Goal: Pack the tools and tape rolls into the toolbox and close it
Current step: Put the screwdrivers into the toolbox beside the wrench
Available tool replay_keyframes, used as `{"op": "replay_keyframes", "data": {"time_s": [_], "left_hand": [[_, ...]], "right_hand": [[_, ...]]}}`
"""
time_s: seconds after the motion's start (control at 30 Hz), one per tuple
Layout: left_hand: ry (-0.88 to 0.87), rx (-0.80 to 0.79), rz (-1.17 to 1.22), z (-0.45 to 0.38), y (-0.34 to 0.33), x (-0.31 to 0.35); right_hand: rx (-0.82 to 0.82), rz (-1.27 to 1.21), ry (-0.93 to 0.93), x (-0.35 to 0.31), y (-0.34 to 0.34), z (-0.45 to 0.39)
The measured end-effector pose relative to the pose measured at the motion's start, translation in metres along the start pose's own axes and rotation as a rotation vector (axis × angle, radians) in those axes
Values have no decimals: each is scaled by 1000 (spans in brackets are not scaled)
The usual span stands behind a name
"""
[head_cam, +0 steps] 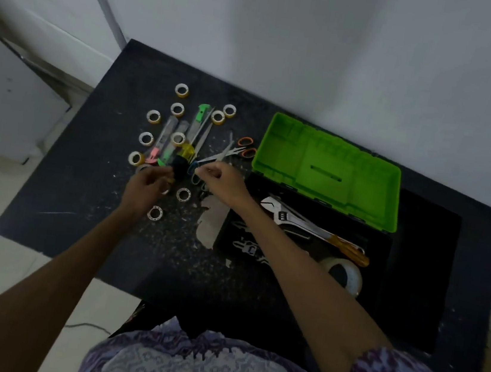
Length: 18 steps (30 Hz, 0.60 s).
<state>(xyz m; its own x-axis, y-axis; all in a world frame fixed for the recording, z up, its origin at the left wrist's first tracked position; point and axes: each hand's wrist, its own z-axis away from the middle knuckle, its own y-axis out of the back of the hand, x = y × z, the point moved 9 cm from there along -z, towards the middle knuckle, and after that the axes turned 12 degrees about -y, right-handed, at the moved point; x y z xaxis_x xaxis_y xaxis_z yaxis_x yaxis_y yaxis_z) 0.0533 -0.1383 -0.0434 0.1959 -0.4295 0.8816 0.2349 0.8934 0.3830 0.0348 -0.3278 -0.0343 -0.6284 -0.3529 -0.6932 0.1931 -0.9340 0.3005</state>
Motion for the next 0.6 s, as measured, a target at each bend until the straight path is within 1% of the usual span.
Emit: {"op": "replay_keyframes", "data": {"time_s": [0.03, 0.1, 0.2, 0.27, 0.33, 0.43, 0.6], "left_hand": [[-10, 24, -16, -5, 5, 0], [-14, 23, -88, -16, 10, 0], [-6, -33, -185, -24, 1, 4], [15, -60, -237, -33, -1, 1], [30, -104, -239, -40, -6, -5], [9, -177, -229, -51, -10, -17], [39, -191, -134, -62, -6, -31]], "right_hand": [[-28, 4, -41, -1, -10, -10], [-33, -15, -120, -3, -29, -30], [5, -30, -208, -1, -44, -46], [60, -34, -243, -6, -50, -60], [132, -23, -292, -5, -53, -73], [201, -1, -353, -7, -60, -85], [292, 15, -434, -9, -67, -95]]}}
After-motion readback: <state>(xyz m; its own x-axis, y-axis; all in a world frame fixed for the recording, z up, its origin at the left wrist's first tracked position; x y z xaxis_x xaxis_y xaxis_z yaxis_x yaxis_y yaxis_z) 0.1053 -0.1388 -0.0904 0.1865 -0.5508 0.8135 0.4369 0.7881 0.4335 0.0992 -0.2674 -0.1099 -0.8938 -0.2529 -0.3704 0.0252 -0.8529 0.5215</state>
